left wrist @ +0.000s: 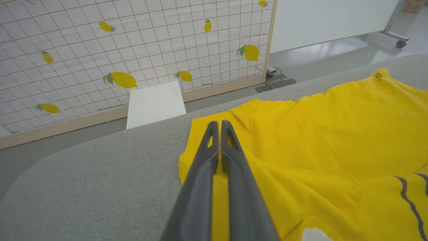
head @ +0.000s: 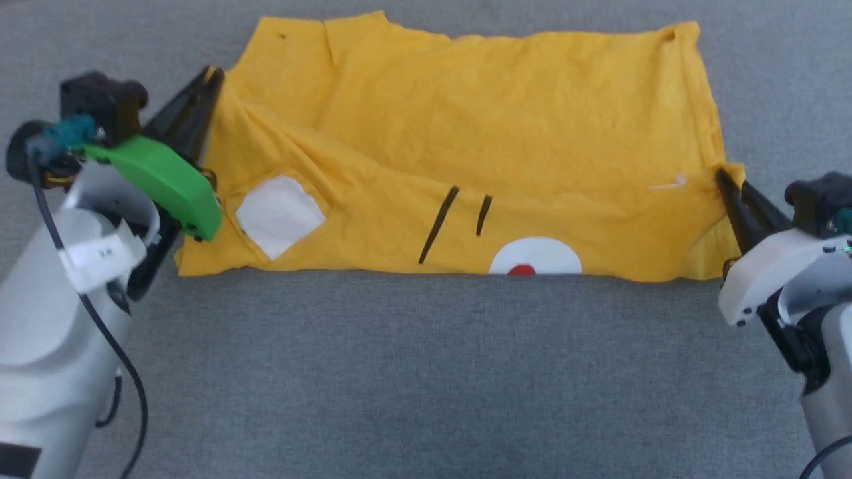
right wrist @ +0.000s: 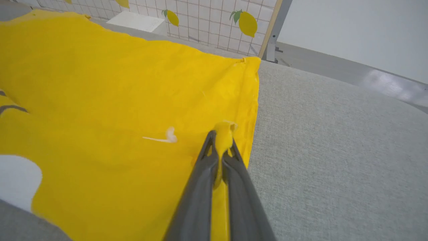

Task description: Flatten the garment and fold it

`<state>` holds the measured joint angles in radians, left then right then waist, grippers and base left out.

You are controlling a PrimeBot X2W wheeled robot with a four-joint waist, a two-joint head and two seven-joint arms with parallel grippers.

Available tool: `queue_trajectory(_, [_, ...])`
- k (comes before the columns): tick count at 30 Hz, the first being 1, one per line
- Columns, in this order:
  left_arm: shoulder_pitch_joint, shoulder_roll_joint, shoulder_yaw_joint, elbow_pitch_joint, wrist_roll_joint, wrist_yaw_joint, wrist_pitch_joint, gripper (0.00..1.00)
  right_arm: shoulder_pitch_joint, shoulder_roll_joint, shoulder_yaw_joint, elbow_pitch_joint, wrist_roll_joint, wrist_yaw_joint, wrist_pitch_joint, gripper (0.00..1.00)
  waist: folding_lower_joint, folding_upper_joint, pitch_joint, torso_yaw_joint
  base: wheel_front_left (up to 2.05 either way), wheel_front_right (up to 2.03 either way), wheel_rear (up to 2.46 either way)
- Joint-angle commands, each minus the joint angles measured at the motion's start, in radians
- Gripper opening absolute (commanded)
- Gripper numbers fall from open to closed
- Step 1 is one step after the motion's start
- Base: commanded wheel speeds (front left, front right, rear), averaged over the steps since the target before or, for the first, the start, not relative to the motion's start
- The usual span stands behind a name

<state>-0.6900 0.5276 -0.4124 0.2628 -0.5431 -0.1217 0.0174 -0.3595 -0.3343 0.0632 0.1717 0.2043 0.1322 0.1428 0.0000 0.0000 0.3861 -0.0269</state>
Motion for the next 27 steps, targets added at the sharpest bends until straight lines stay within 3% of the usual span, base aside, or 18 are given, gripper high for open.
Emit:
queue_trajectory(1, [-0.032, 0.012, -0.003, 0.024, -0.013, -0.003, 0.016, 0.0, -0.031, -0.004, 0.002, 0.015, 0.011, -0.002, 0.018, 0.0, 0.0, 0.0, 0.058, -0.018, 0.0, 0.0, 0.0])
queue_trajectory(14, [-0.083, 0.031, -0.023, 0.263, -0.138, -0.001, 0.33, 0.0, -0.182, -0.003, 0.033, 0.16, 0.09, -0.002, 0.207, 0.0, 0.0, 0.0, 0.134, -0.042, 0.0, 0.0, 0.0])
queue_trajectory(18, [-0.064, 0.016, -0.012, 0.288, -0.195, 0.025, 0.424, 0.0, -0.195, 0.004, 0.035, 0.178, 0.128, -0.002, 0.273, 0.0, 0.0, 0.0, 0.124, -0.041, 0.0, 0.0, 0.0])
queue_trajectory(19, [-0.058, 0.011, -0.004, 0.286, -0.205, 0.038, 0.426, 0.45, -0.192, 0.008, 0.026, 0.179, 0.136, -0.002, 0.285, 0.0, 0.0, 0.0, 0.117, -0.039, 0.0, 0.0, 0.0])
queue_trajectory(20, [-0.052, 0.008, 0.003, 0.279, -0.208, 0.049, 0.415, 1.0, -0.189, 0.012, 0.019, 0.178, 0.141, -0.002, 0.291, 0.04, 0.0, 0.0, 0.109, -0.038, 0.0, 0.0, 0.0])
queue_trajectory(21, [-0.044, 0.005, 0.01, 0.266, -0.206, 0.06, 0.391, 1.0, -0.182, 0.015, 0.011, 0.173, 0.144, -0.002, 0.294, 0.38, 0.0, 0.0, 0.098, -0.035, 0.0, 0.0, 0.0])
queue_trajectory(22, [-0.033, 0.005, 0.019, 0.251, -0.199, 0.073, 0.354, 1.0, -0.171, 0.019, 0.002, 0.165, 0.146, -0.002, 0.296, 1.0, 0.0, 0.0, 0.087, -0.033, 0.0, 0.0, 0.0])
queue_trajectory(27, [0.052, -0.018, 0.079, 0.169, -0.163, 0.142, 0.095, 1.0, -0.085, 0.044, -0.06, 0.093, 0.141, -0.002, 0.259, 1.0, 0.0, 0.0, 0.019, -0.021, 0.0, 0.0, 0.0])
